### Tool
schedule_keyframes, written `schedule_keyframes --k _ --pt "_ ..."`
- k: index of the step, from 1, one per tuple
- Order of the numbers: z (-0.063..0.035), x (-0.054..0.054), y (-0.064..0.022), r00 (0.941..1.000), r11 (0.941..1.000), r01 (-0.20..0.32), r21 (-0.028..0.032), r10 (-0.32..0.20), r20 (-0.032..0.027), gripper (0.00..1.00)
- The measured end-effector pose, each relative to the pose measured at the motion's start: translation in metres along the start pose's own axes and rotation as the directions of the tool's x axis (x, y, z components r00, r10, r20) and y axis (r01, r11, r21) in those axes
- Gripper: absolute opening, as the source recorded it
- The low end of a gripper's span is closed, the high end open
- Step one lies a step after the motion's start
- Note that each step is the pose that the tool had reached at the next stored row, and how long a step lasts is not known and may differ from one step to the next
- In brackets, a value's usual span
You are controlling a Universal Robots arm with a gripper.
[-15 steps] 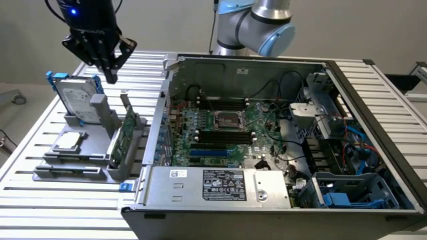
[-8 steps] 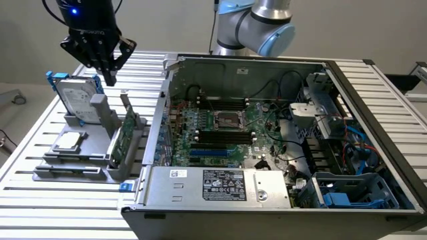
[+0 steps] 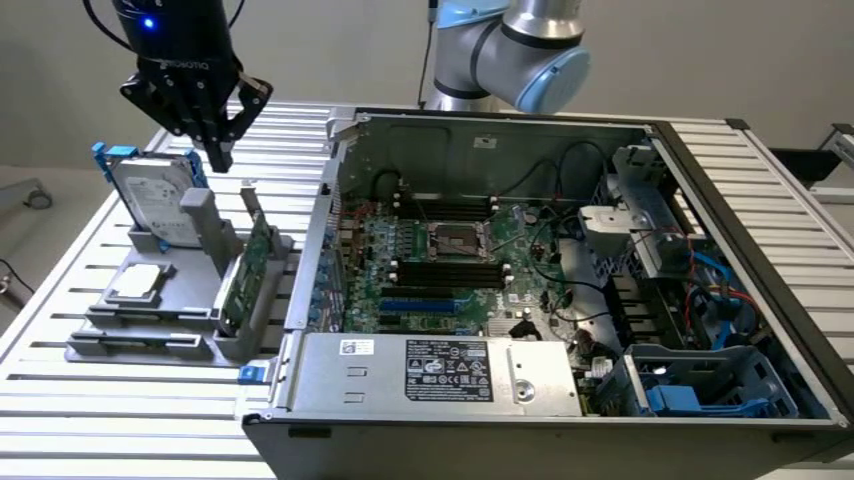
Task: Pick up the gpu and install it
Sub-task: 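Reach for the gpu, then pick up the gpu and move the gpu toward the slot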
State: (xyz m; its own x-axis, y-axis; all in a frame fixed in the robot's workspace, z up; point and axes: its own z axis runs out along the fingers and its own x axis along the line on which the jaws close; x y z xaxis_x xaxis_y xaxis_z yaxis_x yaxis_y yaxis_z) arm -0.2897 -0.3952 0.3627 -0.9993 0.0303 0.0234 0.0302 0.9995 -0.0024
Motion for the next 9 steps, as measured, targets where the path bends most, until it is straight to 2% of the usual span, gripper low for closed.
schedule_keyframes --k 7,9 --pt "0.0 0.0 0.0 1.0 1.0 0.0 0.0 0.0 0.0 0.11" --pt "0.0 0.0 0.0 1.0 1.0 0.0 0.0 0.0 0.0 0.18"
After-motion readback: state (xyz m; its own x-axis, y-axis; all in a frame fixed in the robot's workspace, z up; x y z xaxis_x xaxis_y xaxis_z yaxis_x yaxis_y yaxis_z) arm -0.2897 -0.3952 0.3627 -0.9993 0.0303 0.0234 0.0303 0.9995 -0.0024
